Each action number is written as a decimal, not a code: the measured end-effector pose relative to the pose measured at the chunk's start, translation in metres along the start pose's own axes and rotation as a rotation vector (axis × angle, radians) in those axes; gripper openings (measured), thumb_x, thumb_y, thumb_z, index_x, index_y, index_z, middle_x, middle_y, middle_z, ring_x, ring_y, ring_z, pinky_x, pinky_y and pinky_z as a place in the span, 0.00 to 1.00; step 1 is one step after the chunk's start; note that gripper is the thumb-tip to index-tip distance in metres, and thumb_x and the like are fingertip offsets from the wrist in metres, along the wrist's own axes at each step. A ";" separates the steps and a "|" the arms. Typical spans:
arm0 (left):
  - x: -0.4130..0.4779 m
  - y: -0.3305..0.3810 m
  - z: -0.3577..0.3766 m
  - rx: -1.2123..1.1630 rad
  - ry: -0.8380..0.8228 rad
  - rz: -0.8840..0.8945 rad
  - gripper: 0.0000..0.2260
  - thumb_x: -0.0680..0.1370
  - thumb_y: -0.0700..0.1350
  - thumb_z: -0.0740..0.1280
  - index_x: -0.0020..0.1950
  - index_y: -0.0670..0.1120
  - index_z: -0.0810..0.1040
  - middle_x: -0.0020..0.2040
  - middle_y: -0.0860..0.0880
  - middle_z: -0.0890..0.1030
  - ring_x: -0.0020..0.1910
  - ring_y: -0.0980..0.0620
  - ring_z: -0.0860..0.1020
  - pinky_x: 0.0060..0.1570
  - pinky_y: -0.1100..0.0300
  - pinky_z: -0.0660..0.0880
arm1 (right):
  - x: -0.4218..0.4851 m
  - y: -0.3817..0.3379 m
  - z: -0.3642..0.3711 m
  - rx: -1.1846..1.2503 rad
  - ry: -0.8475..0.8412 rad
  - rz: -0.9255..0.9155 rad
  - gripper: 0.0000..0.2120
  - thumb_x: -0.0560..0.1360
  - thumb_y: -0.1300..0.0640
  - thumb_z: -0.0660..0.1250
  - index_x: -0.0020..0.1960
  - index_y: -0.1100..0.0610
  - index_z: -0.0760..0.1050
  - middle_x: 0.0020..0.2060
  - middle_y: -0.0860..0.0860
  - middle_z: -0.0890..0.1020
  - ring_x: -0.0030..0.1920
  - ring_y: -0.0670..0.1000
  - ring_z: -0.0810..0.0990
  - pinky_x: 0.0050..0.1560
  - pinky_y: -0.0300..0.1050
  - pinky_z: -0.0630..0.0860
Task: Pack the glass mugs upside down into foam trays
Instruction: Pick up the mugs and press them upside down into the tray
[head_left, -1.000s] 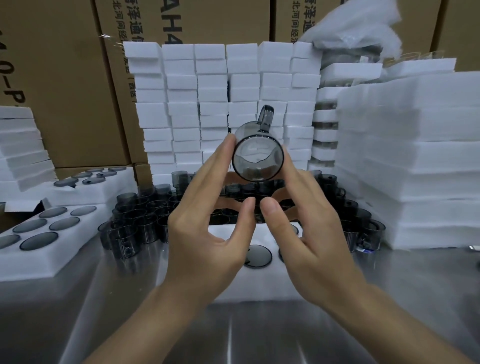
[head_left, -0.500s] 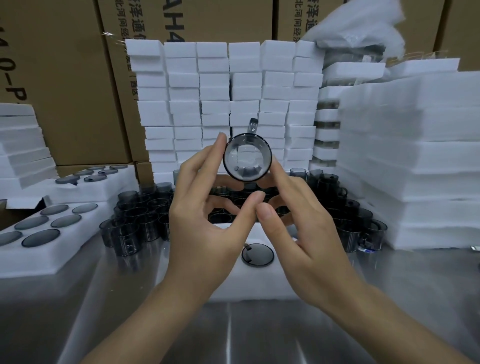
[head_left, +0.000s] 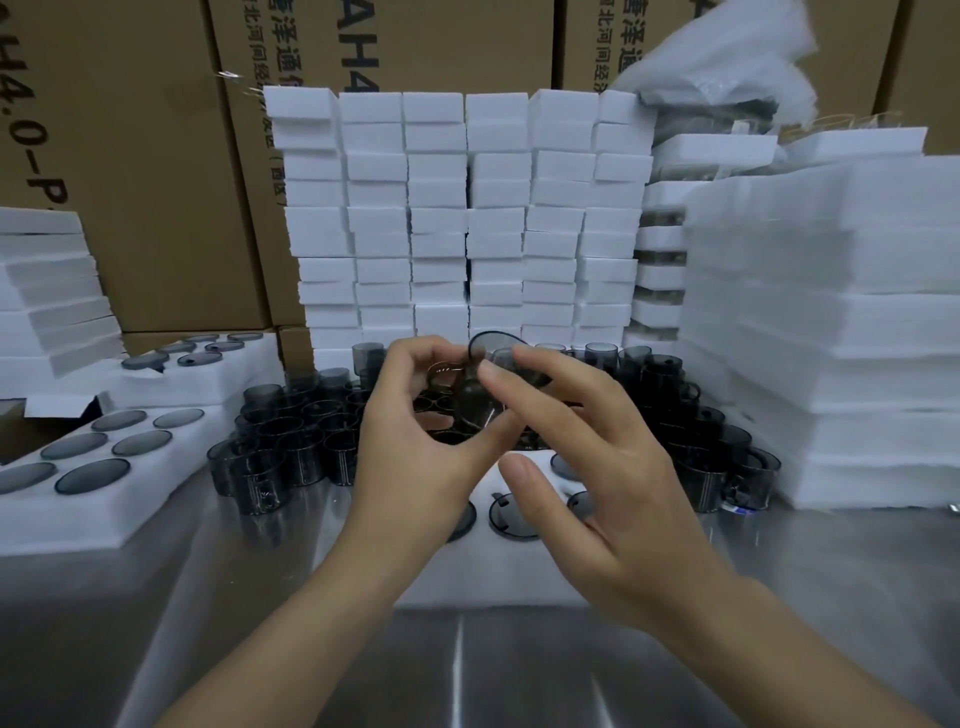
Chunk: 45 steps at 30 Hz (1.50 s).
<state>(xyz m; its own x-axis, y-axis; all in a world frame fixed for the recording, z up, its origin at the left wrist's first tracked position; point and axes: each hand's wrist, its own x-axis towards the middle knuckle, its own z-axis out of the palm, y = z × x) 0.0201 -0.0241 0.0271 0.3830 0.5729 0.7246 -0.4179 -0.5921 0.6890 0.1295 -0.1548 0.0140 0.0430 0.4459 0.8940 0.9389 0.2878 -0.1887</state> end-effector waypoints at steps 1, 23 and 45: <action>0.002 -0.001 -0.002 0.010 0.007 -0.004 0.23 0.72 0.46 0.84 0.61 0.54 0.78 0.58 0.59 0.85 0.60 0.58 0.83 0.56 0.63 0.78 | 0.001 0.000 0.000 0.006 -0.001 0.004 0.23 0.83 0.51 0.65 0.78 0.51 0.74 0.76 0.47 0.71 0.71 0.50 0.76 0.59 0.44 0.80; 0.000 0.007 -0.008 0.284 0.107 0.345 0.28 0.74 0.46 0.83 0.70 0.55 0.78 0.65 0.58 0.82 0.68 0.47 0.80 0.63 0.58 0.75 | -0.006 0.003 0.013 0.121 0.051 0.084 0.37 0.82 0.56 0.66 0.87 0.54 0.54 0.82 0.43 0.66 0.81 0.43 0.66 0.71 0.48 0.75; 0.005 0.004 -0.001 -0.195 -0.101 -0.521 0.28 0.69 0.60 0.83 0.63 0.47 0.82 0.51 0.42 0.86 0.36 0.45 0.86 0.39 0.55 0.84 | -0.007 0.016 0.016 -0.089 -0.124 0.191 0.43 0.73 0.37 0.75 0.83 0.44 0.63 0.76 0.34 0.69 0.76 0.38 0.68 0.71 0.46 0.75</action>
<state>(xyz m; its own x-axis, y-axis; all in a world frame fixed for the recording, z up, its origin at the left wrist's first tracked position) 0.0198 -0.0231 0.0330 0.6522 0.6990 0.2934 -0.2930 -0.1245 0.9480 0.1387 -0.1397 -0.0013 0.1859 0.5872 0.7878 0.9444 0.1144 -0.3082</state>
